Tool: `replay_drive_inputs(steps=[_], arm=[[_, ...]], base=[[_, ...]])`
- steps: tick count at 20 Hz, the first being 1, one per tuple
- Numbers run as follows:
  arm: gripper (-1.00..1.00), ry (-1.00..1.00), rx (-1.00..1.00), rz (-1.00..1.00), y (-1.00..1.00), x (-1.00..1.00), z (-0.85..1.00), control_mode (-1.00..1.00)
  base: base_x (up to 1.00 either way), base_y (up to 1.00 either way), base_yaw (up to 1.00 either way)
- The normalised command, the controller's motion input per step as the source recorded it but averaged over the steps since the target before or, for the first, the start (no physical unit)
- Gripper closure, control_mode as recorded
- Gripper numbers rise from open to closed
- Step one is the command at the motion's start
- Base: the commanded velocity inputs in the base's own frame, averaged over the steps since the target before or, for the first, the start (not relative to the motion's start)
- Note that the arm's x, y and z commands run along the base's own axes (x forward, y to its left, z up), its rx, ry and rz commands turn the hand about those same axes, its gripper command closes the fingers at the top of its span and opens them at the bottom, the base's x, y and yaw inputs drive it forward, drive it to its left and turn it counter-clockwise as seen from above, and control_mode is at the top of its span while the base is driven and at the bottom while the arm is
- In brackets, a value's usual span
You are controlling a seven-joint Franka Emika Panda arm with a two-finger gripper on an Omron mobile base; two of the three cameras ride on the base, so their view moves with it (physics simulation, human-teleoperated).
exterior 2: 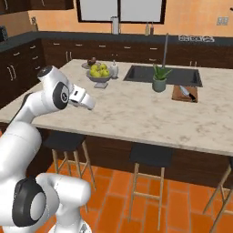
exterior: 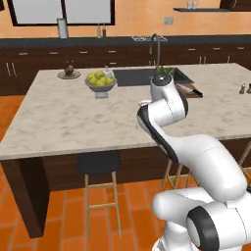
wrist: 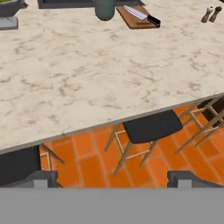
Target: Pick up the knife from the drawer and place it on the cutting board. Then place the meat from the plate to the cutting board.
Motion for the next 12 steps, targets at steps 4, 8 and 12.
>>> replay_drive_inputs(steps=[4, 8, 12], arm=[[-1.0, 0.0, 0.0, 0.0, 0.0, 0.0, 0.0, 1.0], [-1.0, 0.0, 0.0, 0.0, 0.0, 0.0, 0.0, 1.0], [-1.0, 0.0, 0.0, 0.0, 0.0, 0.0, 0.0, 1.0]], base=[[0.0, 1.0, 0.0], [0.0, 1.0, 0.0], [0.03, 1.0, -0.04]])
